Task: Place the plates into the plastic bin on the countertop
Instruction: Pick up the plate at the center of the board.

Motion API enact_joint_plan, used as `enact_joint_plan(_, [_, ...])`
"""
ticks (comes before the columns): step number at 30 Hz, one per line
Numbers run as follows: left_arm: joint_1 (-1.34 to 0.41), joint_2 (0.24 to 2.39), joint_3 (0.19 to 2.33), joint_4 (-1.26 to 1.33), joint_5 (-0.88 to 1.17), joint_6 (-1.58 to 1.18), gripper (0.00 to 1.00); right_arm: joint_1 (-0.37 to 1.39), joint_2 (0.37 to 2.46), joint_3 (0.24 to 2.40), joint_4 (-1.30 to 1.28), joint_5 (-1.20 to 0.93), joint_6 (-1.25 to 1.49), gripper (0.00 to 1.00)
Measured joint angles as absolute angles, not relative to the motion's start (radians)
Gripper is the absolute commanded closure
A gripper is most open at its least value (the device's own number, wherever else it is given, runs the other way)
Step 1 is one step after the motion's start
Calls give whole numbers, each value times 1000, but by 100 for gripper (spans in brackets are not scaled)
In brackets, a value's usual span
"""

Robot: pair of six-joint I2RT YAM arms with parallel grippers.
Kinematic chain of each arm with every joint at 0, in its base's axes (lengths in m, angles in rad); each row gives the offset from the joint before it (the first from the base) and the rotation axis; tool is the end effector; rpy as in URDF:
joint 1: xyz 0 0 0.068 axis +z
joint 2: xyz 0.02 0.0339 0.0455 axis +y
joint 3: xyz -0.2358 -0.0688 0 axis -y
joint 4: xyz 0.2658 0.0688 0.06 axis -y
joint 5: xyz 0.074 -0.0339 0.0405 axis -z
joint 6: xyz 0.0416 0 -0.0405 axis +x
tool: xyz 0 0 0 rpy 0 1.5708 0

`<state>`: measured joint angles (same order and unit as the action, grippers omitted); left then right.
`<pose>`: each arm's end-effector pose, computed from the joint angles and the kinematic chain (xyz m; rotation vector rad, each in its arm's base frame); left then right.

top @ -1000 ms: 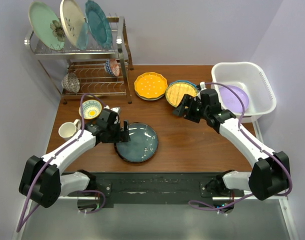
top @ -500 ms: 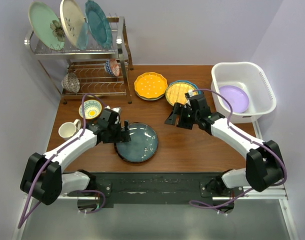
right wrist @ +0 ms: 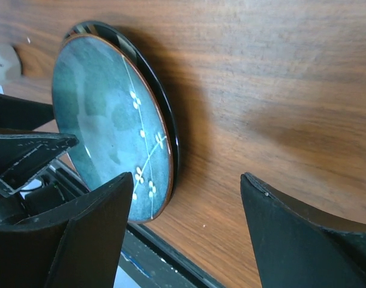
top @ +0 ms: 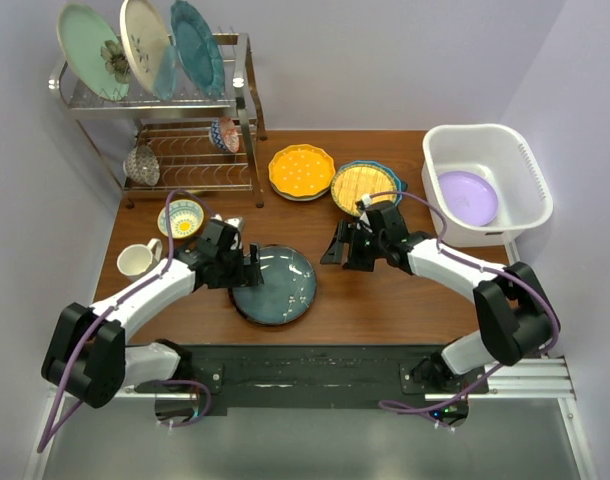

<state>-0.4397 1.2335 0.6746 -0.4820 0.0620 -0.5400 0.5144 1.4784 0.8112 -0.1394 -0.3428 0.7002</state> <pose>0.2319 -0.1120 0.1463 -0.1115 2.6701 -0.4143 0.2739 0.1708 0.1492 0.0597 2.5457 0.9436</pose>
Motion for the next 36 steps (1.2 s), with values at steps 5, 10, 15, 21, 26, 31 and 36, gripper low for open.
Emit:
enact_joint_plan(5, [-440, 1238, 672, -472, 74, -540, 8, 519, 1507, 788, -95, -385, 709, 26])
enact_joint_plan(10, [-440, 1240, 670, -466, 78, -540, 8, 522, 1539, 760, -32, -435, 729, 26])
enact_joint_plan(15, [-440, 1241, 664, -452, 81, -540, 10, 522, 1553, 744, -4, -466, 741, 27])
enact_joint_plan(21, [-440, 1241, 655, -427, 91, -542, 12, 522, 1558, 735, 40, -494, 749, 27])
enact_joint_plan(26, [-440, 1234, 639, -400, 103, -548, 12, 522, 1583, 722, 76, -524, 762, 27])
enact_joint_plan(31, [-440, 1223, 622, -377, 119, -564, 12, 522, 1587, 711, 91, -543, 768, 27])
enact_joint_plan(36, [-440, 1223, 608, -348, 147, -567, 12, 522, 1605, 701, 136, -572, 783, 27])
